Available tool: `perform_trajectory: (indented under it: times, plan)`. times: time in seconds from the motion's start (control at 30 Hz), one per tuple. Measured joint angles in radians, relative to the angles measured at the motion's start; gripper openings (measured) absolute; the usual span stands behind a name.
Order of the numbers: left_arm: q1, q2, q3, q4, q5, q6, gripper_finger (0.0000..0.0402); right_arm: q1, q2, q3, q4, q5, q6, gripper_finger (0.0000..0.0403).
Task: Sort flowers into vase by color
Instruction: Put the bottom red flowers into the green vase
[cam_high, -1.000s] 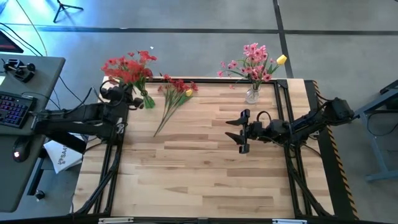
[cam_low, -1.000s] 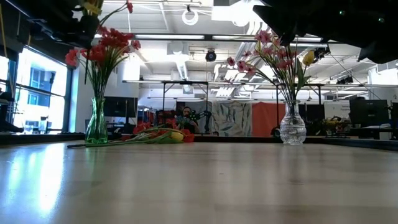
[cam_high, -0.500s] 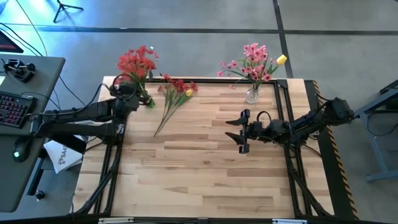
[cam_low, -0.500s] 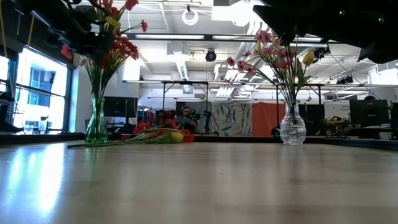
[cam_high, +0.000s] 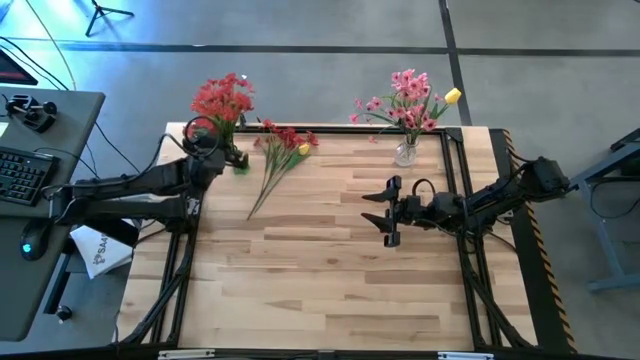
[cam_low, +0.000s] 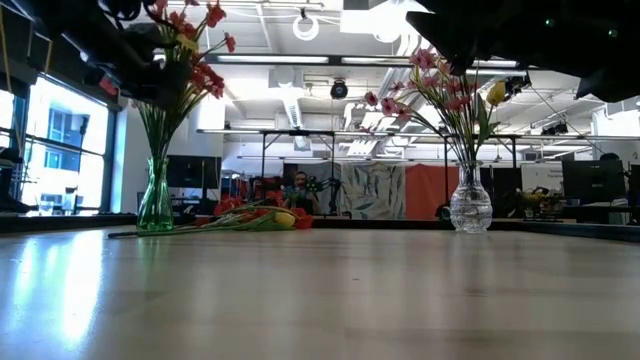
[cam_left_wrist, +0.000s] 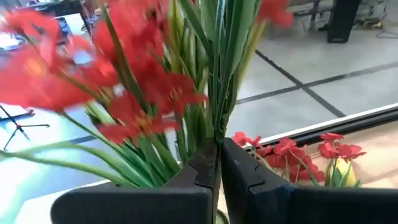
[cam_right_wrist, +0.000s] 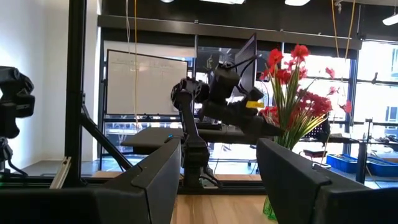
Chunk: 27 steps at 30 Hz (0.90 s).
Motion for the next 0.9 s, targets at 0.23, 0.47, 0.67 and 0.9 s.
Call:
perform_trajectory:
  times: [0.23,0.47,0.67,0.9]
  plan:
    - [0.000,-0.001,-0.064,0.063,0.010,-0.068,0.0011,0.000,0.000,0.000,-0.001,0.000,0.000,0.0204]
    - [0.000,-0.008,-0.063,0.003,0.127,-0.111,0.0076,0.000,0.000,0.000,-0.001,0.000,0.000,0.0204]
    - [0.001,-0.035,-0.007,-0.225,0.236,-0.222,0.0125,0.000,0.000,0.000,-0.001,0.000,0.001,0.0204]
    - [0.001,-0.076,0.119,-0.390,0.334,-0.244,0.0133,0.000,0.000,0.000,-0.006,0.000,0.000,0.0204]
